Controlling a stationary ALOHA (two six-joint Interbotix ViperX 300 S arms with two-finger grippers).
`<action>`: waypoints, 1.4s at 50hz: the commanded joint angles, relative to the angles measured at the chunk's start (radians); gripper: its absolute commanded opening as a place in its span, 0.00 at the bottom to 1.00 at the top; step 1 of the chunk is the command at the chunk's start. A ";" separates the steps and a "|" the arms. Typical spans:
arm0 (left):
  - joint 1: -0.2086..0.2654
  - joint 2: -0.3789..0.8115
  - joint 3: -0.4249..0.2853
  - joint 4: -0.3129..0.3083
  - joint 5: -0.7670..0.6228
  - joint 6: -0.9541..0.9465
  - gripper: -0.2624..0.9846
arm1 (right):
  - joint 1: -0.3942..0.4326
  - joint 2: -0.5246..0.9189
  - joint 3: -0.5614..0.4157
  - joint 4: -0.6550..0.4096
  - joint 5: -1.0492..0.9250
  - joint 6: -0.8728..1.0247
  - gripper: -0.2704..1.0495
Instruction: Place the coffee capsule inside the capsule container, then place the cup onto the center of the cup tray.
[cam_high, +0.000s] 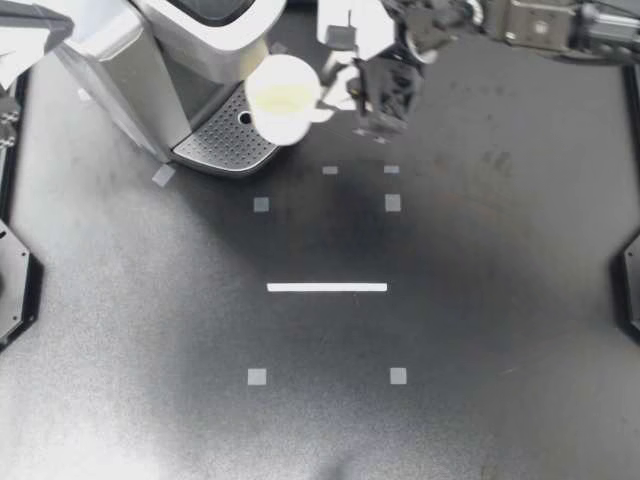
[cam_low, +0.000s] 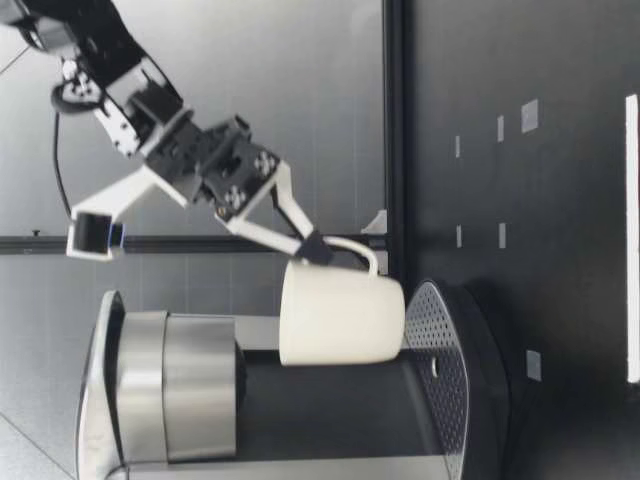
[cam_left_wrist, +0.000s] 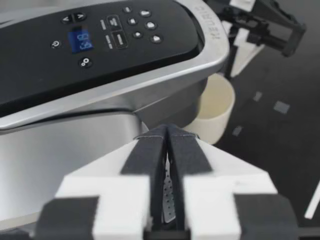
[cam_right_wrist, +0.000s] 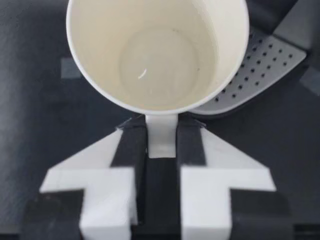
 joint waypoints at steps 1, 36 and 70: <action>-0.002 -0.002 -0.012 0.005 -0.008 0.000 0.30 | 0.002 0.002 -0.057 0.005 -0.003 0.000 0.25; -0.002 -0.006 0.002 0.005 -0.018 -0.002 0.30 | 0.008 0.100 -0.132 -0.002 -0.002 -0.003 0.25; -0.002 -0.014 0.015 0.005 -0.018 -0.028 0.30 | 0.017 0.123 -0.149 -0.009 -0.002 -0.006 0.31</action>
